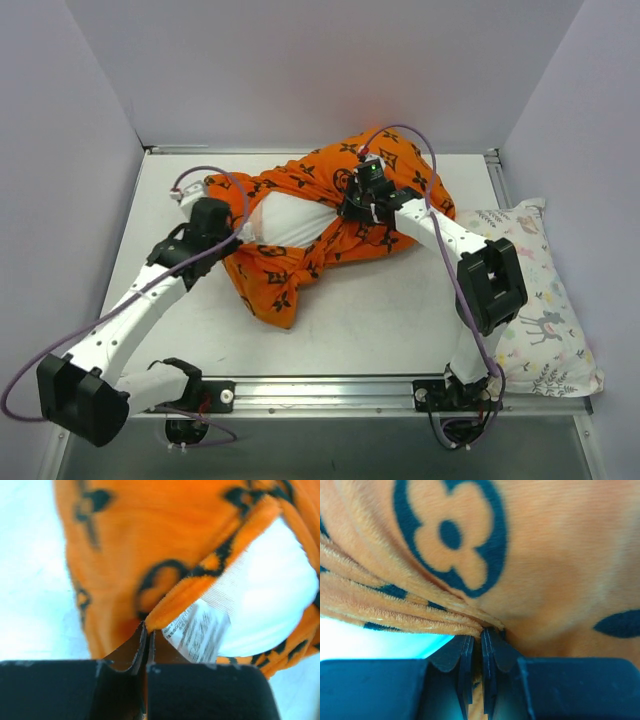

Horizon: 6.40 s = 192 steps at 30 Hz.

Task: Remove the pillowcase from the pillow

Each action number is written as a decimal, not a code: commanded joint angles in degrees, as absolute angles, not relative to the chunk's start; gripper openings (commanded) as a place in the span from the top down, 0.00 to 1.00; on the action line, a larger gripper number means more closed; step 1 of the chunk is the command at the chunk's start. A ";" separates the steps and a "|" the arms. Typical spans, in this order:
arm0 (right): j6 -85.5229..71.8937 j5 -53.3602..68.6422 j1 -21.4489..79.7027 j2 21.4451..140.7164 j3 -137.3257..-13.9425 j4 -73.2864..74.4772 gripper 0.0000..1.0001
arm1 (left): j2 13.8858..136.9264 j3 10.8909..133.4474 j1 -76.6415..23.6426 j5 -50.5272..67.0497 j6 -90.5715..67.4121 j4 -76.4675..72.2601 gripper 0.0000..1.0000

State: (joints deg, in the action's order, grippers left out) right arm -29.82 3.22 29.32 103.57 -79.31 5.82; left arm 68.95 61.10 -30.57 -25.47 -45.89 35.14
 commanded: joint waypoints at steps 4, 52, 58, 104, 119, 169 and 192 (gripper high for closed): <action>-33.13 -4.84 19.87 105.47 -78.58 14.41 1.00 | 60.38 48.27 -7.59 -16.54 -44.74 40.52 1.00; -8.69 -13.63 55.29 111.09 -95.89 19.77 0.00 | 63.55 27.33 -17.05 -6.50 -56.25 15.73 1.00; -9.49 -7.74 55.02 116.10 -98.08 22.59 0.00 | 62.93 27.60 -17.31 -5.63 -56.16 15.38 1.00; -30.06 8.09 45.79 111.36 -96.50 13.80 1.00 | 62.66 45.27 -38.76 -27.26 -76.90 23.48 0.03; -29.71 6.33 42.98 116.45 -109.59 17.93 1.00 | 59.77 28.58 -40.16 -13.36 -73.03 15.99 0.99; -14.06 -7.72 52.29 99.76 -82.63 13.62 0.22 | 65.57 14.77 -45.00 -13.62 -75.94 5.19 1.00; -16.79 -1.33 55.55 118.29 -85.42 15.90 0.72 | 60.91 15.73 -45.00 -14.06 -75.32 6.94 1.00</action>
